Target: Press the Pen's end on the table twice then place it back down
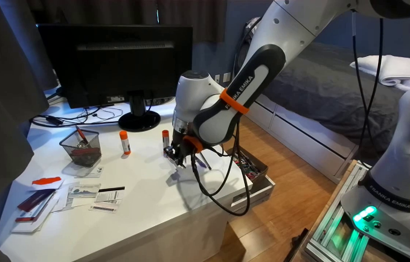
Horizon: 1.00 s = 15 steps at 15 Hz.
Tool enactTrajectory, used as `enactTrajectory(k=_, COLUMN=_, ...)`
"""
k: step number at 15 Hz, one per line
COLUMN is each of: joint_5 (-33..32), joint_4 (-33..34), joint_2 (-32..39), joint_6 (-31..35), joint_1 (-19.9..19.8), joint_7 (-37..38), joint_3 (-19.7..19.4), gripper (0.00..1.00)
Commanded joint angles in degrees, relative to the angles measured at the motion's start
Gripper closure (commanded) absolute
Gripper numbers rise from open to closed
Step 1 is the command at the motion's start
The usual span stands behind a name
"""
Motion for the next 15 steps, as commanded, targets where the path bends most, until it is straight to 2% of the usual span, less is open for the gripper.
enactTrajectory(k=1, joint_5=-3.05, joint_4=-1.3, joint_2=0.51, joint_6=2.39, joint_1=3.52, joint_7=2.78, joint_3=-3.33, gripper=0.97)
enactTrajectory(k=4, joint_5=-3.41, joint_4=-1.47, joint_2=0.73, joint_6=2.48, joint_1=5.14, joint_7=2.74, joint_3=-4.9, gripper=0.97)
enactTrajectory(k=5, joint_5=-3.35, joint_4=-1.49, joint_2=0.84, joint_6=2.35, joint_1=5.43, joint_7=2.63, joint_3=-5.21, gripper=0.7)
enactTrajectory(k=8, joint_5=-3.06, joint_4=-1.85, joint_2=1.04, joint_6=2.4, joint_1=6.11, joint_7=2.32, joint_3=-5.94, gripper=0.48)
enactTrajectory(k=10, joint_5=-1.85, joint_4=-2.47, joint_2=0.39, joint_6=2.31, joint_1=5.13, joint_7=1.02, joint_3=-4.59, gripper=0.35)
enactTrajectory(k=11, joint_5=0.14, joint_4=-3.52, joint_2=-1.2, joint_6=2.02, joint_1=2.73, joint_7=-1.59, joint_3=-1.42, gripper=0.27)
enactTrajectory(k=15, joint_5=3.81, joint_4=-7.89, joint_2=-8.5, joint_6=-1.52, joint_1=-0.41, joint_7=-3.17, joint_3=4.38, gripper=0.02)
